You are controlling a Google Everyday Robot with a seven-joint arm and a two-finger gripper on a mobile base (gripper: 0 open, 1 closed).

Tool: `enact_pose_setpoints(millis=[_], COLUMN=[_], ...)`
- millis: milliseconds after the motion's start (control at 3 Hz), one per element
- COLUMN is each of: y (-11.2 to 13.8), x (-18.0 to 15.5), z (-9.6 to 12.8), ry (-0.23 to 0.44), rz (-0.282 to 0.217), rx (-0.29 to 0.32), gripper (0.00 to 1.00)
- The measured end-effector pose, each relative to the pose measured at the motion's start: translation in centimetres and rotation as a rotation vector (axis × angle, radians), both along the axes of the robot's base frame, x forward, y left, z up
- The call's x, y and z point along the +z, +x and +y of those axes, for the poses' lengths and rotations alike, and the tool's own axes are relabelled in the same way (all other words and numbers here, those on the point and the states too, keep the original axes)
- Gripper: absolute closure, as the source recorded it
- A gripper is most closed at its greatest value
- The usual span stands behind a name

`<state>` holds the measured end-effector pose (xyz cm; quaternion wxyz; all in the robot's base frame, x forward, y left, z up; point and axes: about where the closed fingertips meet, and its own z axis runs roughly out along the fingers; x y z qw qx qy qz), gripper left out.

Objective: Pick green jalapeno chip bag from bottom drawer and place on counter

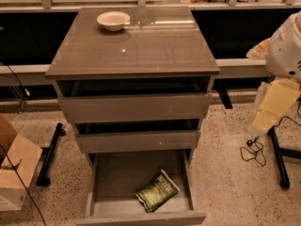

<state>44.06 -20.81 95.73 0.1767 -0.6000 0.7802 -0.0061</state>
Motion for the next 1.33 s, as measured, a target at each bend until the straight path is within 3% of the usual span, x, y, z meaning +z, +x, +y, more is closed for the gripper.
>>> enact_pose_setpoints(millis=[333,1000,1333], y=[0.1,1.1,1.4], x=[-4.4,-16.8,-18.4], z=[1.4,3.1,3.2], ry=[0.11,0.407,0.439], rz=[0.027,0.08,0.098], rx=[0.027,0.037,0.037], gripper=[0.0,0.0,0.0])
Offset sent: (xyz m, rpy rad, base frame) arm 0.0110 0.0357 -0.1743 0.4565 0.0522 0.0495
